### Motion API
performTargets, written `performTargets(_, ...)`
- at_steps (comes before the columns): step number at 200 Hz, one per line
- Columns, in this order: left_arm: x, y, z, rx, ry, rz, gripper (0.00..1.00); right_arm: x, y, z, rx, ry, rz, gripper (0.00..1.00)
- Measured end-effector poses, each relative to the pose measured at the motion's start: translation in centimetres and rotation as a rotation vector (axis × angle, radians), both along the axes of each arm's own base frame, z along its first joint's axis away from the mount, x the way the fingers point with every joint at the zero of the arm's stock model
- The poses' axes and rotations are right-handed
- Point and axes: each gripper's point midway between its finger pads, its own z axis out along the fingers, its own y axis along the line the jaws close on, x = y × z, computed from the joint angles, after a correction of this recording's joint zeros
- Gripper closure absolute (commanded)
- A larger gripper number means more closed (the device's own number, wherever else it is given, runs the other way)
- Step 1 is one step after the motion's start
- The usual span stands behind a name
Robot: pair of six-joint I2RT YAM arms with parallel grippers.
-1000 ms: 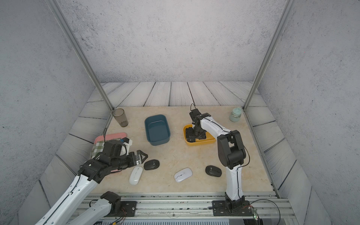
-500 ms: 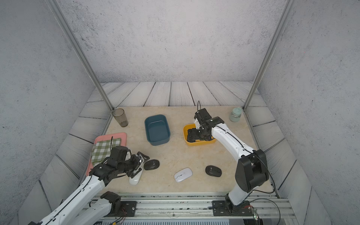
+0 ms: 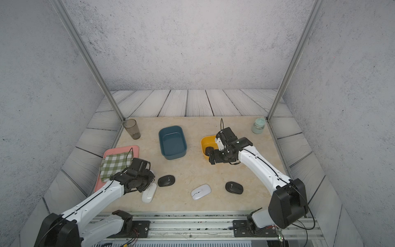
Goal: Place the mice by color into the storage box
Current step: Move the mouse to the center of the board.
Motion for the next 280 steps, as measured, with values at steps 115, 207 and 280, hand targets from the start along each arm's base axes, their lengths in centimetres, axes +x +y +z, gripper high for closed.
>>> performTargets(115, 1.2, -1.9, -2.6, 0.004, 0.076, -0.092, 0.86, -1.6, -1.3, 1.5, 0.002, -0.055, -0.011, 0.08)
performTargets(207, 1.6, -9.0, -3.9, -0.05, 0.074, -0.231, 0.88, -3.5, -2.9, 0.8, -0.034, -0.047, -0.024, 0.08)
performTargets(280, 1.7, -8.2, 0.2, -0.063, -0.01, -0.202, 0.81, -6.6, 1.5, -0.1, 0.114, 0.016, 0.21, 0.08)
